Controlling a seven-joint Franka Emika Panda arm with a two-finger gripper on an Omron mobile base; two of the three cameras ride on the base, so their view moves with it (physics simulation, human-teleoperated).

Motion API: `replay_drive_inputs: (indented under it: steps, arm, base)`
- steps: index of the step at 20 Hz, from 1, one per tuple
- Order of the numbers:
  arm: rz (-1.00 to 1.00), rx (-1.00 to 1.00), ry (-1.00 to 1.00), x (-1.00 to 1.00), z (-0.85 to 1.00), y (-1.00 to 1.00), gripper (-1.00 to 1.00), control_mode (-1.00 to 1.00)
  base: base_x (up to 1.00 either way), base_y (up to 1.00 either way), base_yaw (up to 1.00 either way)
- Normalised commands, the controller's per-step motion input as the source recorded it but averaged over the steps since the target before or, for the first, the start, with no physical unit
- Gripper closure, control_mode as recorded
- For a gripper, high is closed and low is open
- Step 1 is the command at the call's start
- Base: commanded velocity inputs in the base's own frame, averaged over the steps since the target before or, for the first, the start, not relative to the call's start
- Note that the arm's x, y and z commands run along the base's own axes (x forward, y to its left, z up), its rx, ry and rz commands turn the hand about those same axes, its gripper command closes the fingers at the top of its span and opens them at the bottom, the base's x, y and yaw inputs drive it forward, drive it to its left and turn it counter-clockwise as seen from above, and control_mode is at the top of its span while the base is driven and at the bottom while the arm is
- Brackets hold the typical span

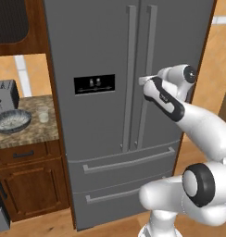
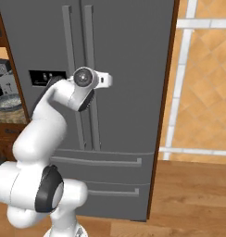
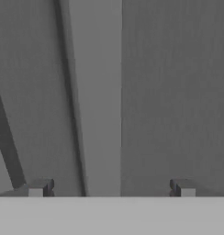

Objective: Grab a lemon wedge from the fridge and one ice cube from the ice bowl, and put them in the glass of lemonade.

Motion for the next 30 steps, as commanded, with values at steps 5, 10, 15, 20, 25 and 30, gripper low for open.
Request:
replay_drive_inputs:
  steps: [5, 10, 15, 20, 25, 30]
  arm:
    - [0.02, 0.00, 0.00, 0.73, 0.00, 0.09, -1.00, -1.00]
    - [0.00, 0.00, 0.00, 0.76, -0.08, 0.01, -1.00, -1.00]
    - [0.00, 0.00, 0.00, 0.75, -0.15, 0.00, -1.00, -1.00]
    - [0.00, 0.00, 0.00, 0.60, -0.29, 0.00, 1.00, -1.00]
    - [-0.01, 0.00, 0.00, -0.09, -0.09, -0.05, 1.00, -1.00]
    - [-0.04, 0.02, 0.08, -1.00, -0.13, -0.86, 1.00, -1.00]
  base:
    - [0.00, 0.00, 0.00]
    - [0.00, 0.00, 0.00]
    - [0.00, 0.00, 0.00]
    - [0.00, 0.00, 0.00]
    - [0.00, 0.00, 0.00]
    - [0.00, 0.00, 0.00]
